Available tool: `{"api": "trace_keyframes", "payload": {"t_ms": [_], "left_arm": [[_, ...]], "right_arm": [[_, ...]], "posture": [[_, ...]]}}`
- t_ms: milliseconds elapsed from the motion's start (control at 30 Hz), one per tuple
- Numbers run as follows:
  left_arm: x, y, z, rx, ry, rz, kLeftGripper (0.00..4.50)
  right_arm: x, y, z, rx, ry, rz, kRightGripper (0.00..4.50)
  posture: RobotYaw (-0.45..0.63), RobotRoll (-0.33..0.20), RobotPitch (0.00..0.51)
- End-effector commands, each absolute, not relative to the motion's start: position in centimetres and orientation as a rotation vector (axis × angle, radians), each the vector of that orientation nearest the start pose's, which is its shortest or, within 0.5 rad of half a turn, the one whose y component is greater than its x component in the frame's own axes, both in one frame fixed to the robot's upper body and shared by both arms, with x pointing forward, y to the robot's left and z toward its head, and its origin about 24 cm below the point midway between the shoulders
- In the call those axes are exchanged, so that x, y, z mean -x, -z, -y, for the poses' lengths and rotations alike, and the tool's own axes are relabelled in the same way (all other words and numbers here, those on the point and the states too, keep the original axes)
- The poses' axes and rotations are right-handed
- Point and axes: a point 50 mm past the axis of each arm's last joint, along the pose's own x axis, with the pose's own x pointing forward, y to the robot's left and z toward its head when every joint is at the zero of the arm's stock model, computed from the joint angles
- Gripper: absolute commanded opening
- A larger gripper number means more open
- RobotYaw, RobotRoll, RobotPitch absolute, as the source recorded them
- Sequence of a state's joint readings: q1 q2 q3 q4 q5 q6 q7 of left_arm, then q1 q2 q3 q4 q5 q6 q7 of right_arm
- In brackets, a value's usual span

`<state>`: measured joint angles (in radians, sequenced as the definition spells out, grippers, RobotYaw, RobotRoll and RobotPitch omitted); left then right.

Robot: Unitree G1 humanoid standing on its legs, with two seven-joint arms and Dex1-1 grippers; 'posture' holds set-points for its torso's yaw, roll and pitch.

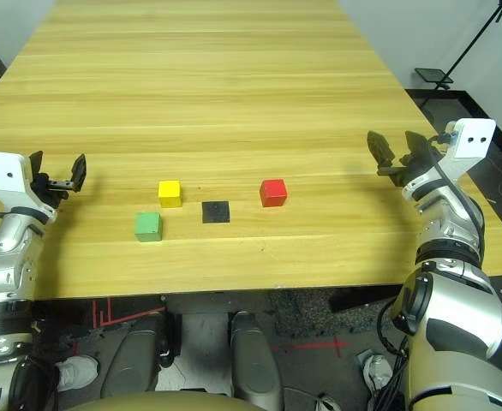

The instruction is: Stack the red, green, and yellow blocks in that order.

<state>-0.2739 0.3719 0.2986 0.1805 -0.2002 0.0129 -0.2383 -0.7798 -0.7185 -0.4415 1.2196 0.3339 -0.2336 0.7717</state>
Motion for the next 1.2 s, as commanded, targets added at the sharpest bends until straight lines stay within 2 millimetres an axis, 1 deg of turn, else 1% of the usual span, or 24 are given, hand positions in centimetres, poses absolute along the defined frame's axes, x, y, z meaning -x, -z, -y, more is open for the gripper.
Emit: {"api": "trace_keyframes", "payload": {"t_ms": [33,133,200,267,367,400,467,500,533,600,667,700,767,833,933,1067,1200], "left_arm": [[-29.5,-10.9,-27.5,-0.109,-0.061,0.135,4.48],[-29.4,-10.7,-27.7,-0.112,-0.043,0.126,4.48],[-29.5,-11.9,-27.5,-0.115,0.029,0.134,4.48],[-29.7,-14.2,-26.9,-0.114,0.157,0.160,4.48],[-29.7,-17.3,-25.9,-0.155,0.382,0.156,4.48],[-29.6,-17.9,-25.6,-0.156,0.437,0.151,4.48],[-29.0,-19.0,-24.5,-0.219,0.604,0.135,4.48],[-28.6,-19.3,-24.1,-0.251,0.673,0.103,4.48],[-28.3,-19.4,-23.7,-0.279,0.737,0.079,4.48],[-27.8,-19.2,-23.2,-0.308,0.822,0.027,4.48],[-27.7,-19.1,-23.0,-0.317,0.853,0.001,4.48],[-27.6,-18.9,-22.6,-0.335,0.887,-0.018,4.48],[-27.6,-18.8,-21.8,-0.364,0.939,-0.038,4.48],[-27.7,-18.8,-21.1,-0.397,0.971,-0.051,4.48],[-27.6,-18.3,-20.4,-0.446,1.017,-0.094,4.48],[-27.4,-17.6,-19.8,-0.491,1.056,-0.124,4.48],[-27.4,-17.5,-19.3,-0.491,1.065,-0.129,4.48]], "right_arm": [[-32.6,-13.5,36.5,-0.064,-0.076,0.092,4.50],[-32.9,-13.8,36.1,-0.027,-0.128,0.063,4.50],[-33.4,-14.6,35.4,0.017,-0.224,0.045,4.50],[-33.7,-15.7,34.6,0.074,-0.369,0.015,4.50],[-33.7,-17.1,33.1,0.200,-0.670,-0.092,4.50],[-33.6,-17.3,32.8,0.224,-0.741,-0.128,4.50],[-33.2,-17.6,32.0,0.323,-0.934,-0.223,4.50],[-33.0,-17.7,31.5,0.377,-1.024,-0.273,4.50],[-33.0,-17.8,31.0,0.429,-1.089,-0.320,4.50],[-33.1,-18.1,30.4,0.510,-1.150,-0.379,4.50],[-33.2,-18.2,30.1,0.541,-1.168,-0.395,4.50],[-33.4,-18.3,29.7,0.597,-1.191,-0.422,4.50],[-33.9,-18.3,28.8,0.682,-1.234,-0.464,4.50],[-34.3,-18.3,27.9,0.735,-1.268,-0.480,4.50],[-34.8,-18.1,26.8,0.765,-1.304,-0.500,4.50],[-35.2,-17.6,25.9,0.790,-1.340,-0.532,4.50],[-35.5,-17.1,24.8,0.788,-1.370,-0.538,4.50]], "posture": [[0.13,-0.053,0.161],[0.14,-0.045,0.149],[0.14,-0.045,0.149],[0.15,-0.046,0.141],[0.18,-0.051,0.126],[0.19,-0.054,0.126],[0.20,-0.065,0.121],[0.21,-0.067,0.115],[0.21,-0.066,0.116],[0.21,-0.070,0.113],[0.21,-0.070,0.113],[0.24,-0.076,0.103],[0.25,-0.081,0.099],[0.27,-0.083,0.094],[0.28,-0.087,0.092],[0.32,-0.088,0.092],[0.35,-0.091,0.094]]}}
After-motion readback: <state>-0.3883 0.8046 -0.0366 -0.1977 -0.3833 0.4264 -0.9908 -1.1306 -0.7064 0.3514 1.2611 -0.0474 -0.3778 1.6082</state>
